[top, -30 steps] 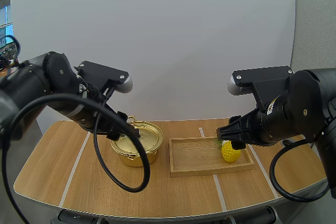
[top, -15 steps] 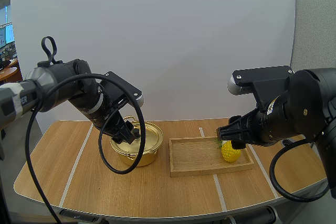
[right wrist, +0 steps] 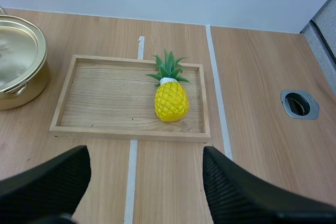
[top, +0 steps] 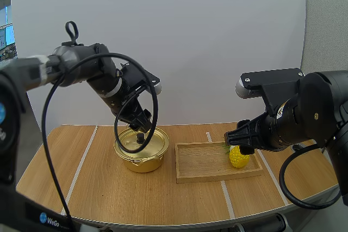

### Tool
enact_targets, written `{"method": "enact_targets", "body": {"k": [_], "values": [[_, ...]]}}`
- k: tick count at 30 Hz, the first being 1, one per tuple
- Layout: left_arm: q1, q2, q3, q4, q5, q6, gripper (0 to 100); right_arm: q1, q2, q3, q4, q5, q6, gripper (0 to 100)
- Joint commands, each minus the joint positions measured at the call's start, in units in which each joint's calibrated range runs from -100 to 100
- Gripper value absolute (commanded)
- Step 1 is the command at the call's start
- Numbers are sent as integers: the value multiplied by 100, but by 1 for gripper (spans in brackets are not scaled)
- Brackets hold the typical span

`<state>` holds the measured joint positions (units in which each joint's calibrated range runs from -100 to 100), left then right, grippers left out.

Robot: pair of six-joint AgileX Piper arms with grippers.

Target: Open the pot, put the pineapple inside, and close it

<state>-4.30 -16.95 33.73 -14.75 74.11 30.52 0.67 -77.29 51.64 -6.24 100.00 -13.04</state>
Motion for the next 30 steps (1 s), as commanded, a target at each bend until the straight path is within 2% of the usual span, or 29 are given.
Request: {"method": "enact_targets", "body": {"k": [1, 15, 30], "values": [[-21, 360, -274, -120, 155, 12, 100, -16, -3, -40, -22, 0, 0, 100], [-21, 1621, -669, -120, 33, -54, 100, -16, -3, -40, -22, 0, 0, 100], [-21, 1893, -699, -98, -129, -54, 100, -16, -3, -40, -22, 0, 0, 100]]}}
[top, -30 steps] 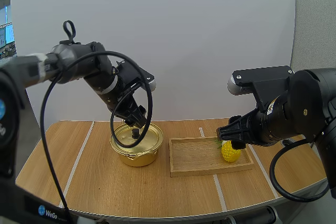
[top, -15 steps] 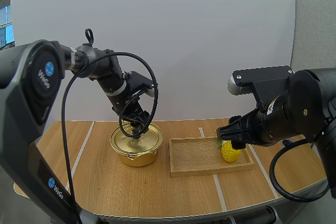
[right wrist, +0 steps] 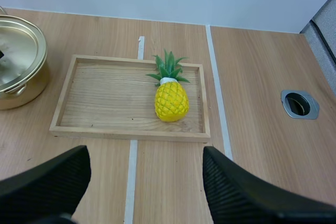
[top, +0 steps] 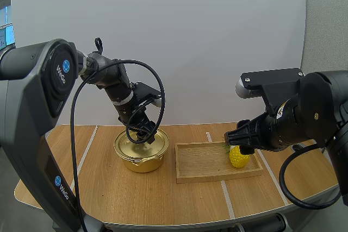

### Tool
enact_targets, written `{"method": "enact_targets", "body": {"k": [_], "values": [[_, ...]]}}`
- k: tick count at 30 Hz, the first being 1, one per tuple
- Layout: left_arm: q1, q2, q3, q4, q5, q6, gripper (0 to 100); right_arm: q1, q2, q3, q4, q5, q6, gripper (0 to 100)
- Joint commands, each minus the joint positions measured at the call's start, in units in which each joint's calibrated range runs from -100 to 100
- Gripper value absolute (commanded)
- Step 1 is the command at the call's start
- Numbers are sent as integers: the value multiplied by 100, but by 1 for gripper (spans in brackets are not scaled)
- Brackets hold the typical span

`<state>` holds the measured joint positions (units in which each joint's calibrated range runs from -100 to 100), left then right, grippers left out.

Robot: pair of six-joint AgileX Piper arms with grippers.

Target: Open the pot, put the pineapple inside, and close it

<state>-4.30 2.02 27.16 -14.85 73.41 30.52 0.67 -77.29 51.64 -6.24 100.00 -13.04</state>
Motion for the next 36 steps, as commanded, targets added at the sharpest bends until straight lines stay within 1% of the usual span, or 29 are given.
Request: {"method": "enact_targets", "body": {"k": [1, 10, 13, 14, 16, 18, 19, 28, 36], "values": [[-21, -4, -43, -78, -60, -54, 100, -16, -3, -40, -22, 0, 0, 100], [-21, -4, -43, -30, -60, -54, 100, -16, -3, -40, -22, 0, 0, 100], [-21, -4, -43, -30, -98, -54, 84, -16, -3, -40, -22, 0, 0, 100], [-21, -4, -43, -30, -98, -54, 82, -16, -3, -40, -22, 0, 0, 100], [-21, -4, -43, -30, -98, -54, 85, -16, -3, -40, -22, 0, 0, 100], [-21, -4, -43, -30, -98, -54, 96, -16, -3, -40, -22, 0, 0, 100], [-21, -4, -43, -30, -98, -54, 100, -16, -3, -40, -22, 0, 0, 100], [-21, -4, -43, -30, -98, -146, 100, -16, -3, -40, -22, 0, 0, 100], [-21, 10, -43, 142, -65, -215, 100, -16, -3, -40, -22, 0, 0, 100]]}}
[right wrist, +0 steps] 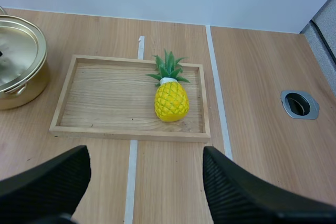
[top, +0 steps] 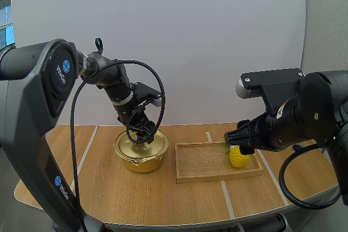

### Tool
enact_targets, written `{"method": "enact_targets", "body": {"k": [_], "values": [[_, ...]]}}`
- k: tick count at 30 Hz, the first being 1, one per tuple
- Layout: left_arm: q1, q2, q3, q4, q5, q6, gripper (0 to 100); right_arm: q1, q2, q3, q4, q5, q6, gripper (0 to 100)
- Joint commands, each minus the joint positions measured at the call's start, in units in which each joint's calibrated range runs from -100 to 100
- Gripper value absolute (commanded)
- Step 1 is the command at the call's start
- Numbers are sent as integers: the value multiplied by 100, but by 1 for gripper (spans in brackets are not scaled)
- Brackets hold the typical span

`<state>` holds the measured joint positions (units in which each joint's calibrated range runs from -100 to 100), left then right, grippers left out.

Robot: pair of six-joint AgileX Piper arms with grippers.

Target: Open the pot, put the pineapple inside, and close it

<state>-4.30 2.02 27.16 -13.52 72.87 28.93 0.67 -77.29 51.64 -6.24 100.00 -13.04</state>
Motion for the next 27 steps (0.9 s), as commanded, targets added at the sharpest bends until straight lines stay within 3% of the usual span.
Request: {"method": "enact_targets", "body": {"k": [1, 15, 16, 17, 20, 27], "values": [[-21, 43, -43, 9, -13, -55, 100, -16, -3, -40, -22, 0, 0, 100], [-21, 252, -43, 9, 5, -55, 100, -16, -3, -40, -22, 0, 0, 100], [-21, 252, -43, 9, 5, -55, 92, -16, -3, -40, -22, 0, 0, 100], [-21, 252, -43, 9, 5, -55, 76, -16, -3, -40, -22, 0, 0, 100], [-21, 240, -43, 19, 5, -55, 0, -16, -3, -40, -22, 0, 0, 100], [-21, 161, -157, 99, 215, -156, 0, -16, -3, -40, -22, 0, 0, 100]]}}
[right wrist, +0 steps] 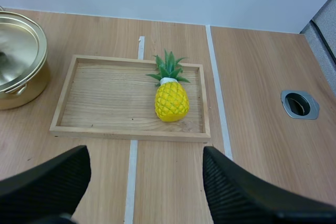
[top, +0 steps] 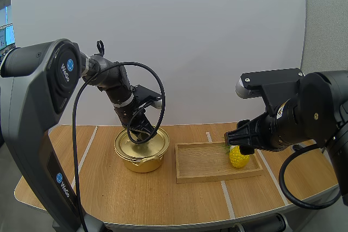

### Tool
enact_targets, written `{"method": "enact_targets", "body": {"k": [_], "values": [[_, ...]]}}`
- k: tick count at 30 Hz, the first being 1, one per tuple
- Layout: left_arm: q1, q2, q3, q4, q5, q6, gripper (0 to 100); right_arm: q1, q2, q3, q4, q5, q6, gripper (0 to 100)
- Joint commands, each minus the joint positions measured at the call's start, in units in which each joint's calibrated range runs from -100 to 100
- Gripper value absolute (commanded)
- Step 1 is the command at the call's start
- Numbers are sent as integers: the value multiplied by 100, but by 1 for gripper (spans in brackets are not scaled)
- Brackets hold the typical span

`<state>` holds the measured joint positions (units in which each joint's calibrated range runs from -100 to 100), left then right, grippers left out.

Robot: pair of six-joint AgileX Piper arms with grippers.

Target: Open the pot, put the pineapple inside, and close it

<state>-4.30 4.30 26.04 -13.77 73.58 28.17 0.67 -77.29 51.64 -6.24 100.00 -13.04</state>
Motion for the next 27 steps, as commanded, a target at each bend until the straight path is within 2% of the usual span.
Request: {"method": "enact_targets", "body": {"k": [1, 8, 15, 27], "values": [[-21, -151, -108, 123, 235, -103, 0, -16, -3, -40, -22, 0, 0, 100], [-21, -1103, -607, 190, 620, -197, 0, -16, -3, -40, -22, 0, 0, 100], [-21, -2373, -1203, 210, 405, -277, 0, -16, -3, -40, -20, 0, 0, 100], [-21, -4235, -2472, 210, -1095, -579, 0, -16, -3, -40, -20, 0, 0, 100]]}}
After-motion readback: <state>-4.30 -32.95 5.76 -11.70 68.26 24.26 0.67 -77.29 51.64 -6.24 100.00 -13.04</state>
